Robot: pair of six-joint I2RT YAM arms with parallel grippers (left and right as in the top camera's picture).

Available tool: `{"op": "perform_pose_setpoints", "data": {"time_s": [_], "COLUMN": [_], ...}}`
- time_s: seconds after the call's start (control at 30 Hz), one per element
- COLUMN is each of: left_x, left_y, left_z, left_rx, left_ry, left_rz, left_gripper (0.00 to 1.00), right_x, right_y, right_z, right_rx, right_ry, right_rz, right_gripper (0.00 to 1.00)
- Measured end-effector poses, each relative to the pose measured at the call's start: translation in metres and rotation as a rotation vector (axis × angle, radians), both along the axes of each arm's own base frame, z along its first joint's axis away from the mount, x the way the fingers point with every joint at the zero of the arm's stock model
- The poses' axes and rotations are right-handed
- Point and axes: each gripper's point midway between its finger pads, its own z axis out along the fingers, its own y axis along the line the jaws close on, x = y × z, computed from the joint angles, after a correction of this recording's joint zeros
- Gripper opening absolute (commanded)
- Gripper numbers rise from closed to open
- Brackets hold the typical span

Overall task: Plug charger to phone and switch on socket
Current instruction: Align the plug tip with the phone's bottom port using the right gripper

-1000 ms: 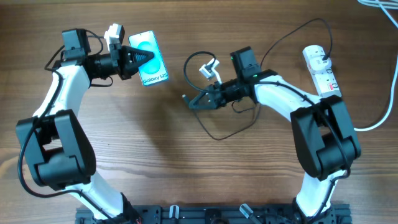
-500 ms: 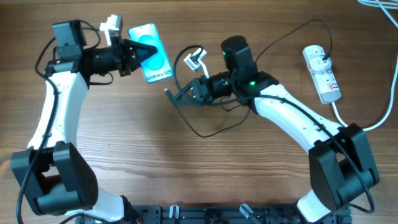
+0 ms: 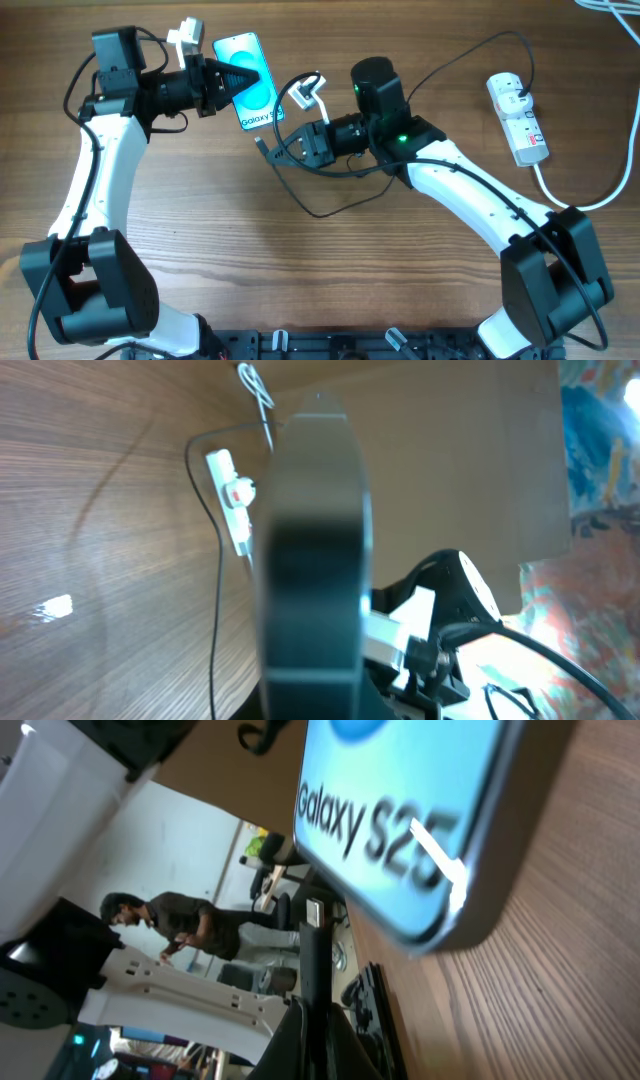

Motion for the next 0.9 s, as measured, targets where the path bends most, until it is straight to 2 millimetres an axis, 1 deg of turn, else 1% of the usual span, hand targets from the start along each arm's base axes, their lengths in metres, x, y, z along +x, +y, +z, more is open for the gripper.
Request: {"op": "perform_pose_setpoints", "data": {"time_s": [0.07, 0.17, 0.43, 0.67, 0.9], "left_x": [-0.002, -0.003, -0.004, 0.000, 0.003], "left_y": [-0.001, 0.001, 0.003, 0.017, 0.019], "left_z": [0.003, 0.004, 0.007, 0.007, 0.011], "left_rx": [-0.015, -0.024, -0.043, -0.050, -0.044], "left_ry": [-0.003, -0.004, 0.015, 0.027, -0.010], "left_rz": [-0.014, -0.017, -0.020, 0.015, 0.018], "left_gripper": [0.04, 0.04, 0.04, 0.04, 0.04], "right_x": [0.004, 0.005, 0.008, 0.015, 0.020], "right_y": [0.001, 0.001, 0.002, 0.004, 0.004], "right_z": [0.006, 0.009, 0.009, 0.015, 0.013], "right_rx": [0.018, 0.027, 0.019, 0.031, 0.014], "right_ry": [-0.015, -0.017, 0.005, -0.003, 0.035], "right_rz": [-0.009, -0.012, -0.032, -0.064, -0.102], "right_gripper": [0.04, 0.04, 0.04, 0.04, 0.04]}}
